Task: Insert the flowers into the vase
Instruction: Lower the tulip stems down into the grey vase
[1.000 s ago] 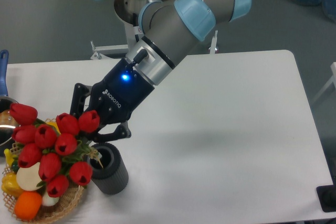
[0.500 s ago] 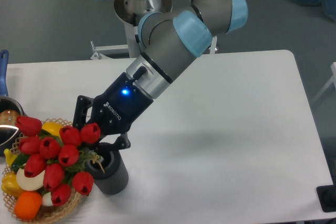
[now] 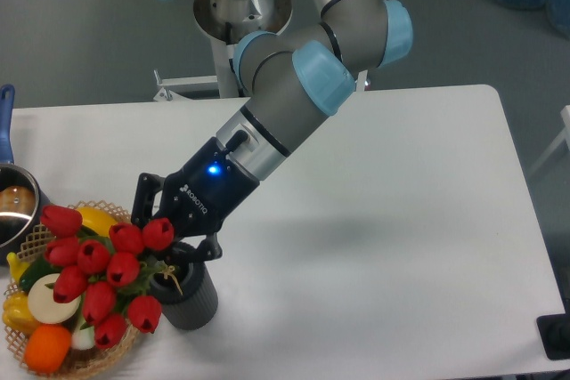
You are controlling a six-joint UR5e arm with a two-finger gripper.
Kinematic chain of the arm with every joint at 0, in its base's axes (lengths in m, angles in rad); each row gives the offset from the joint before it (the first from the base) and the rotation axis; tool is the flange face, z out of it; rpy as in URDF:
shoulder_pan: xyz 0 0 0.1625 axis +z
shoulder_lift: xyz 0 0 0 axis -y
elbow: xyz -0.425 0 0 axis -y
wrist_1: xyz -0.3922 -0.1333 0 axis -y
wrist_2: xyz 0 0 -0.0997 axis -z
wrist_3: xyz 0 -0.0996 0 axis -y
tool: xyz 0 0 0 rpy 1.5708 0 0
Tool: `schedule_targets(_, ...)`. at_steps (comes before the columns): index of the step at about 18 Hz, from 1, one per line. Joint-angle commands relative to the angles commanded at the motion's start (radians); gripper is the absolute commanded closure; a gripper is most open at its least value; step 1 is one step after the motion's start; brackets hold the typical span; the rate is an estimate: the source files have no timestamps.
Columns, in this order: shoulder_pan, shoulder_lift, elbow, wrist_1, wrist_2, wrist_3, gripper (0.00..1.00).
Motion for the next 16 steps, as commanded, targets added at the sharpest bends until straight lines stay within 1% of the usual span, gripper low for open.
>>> schedule_targets(3,-0.012,-0.008,-0.009,0.000,0.000,0.002,0.95)
schedule_targets(6,-0.018,-0.012,-0.014,0.000,0.000,0.002,0.92)
schedule_targets(9,-0.018,-0.006,-0.043,0.000,-0.002,0.024,0.86)
schedule_targets(10,-0.020,-0.005,-0.052,0.000,-0.002,0.041,0.82)
schedule_targets(16,-0.020,0.001,-0.089,0.000,-0.002,0.072,0.76)
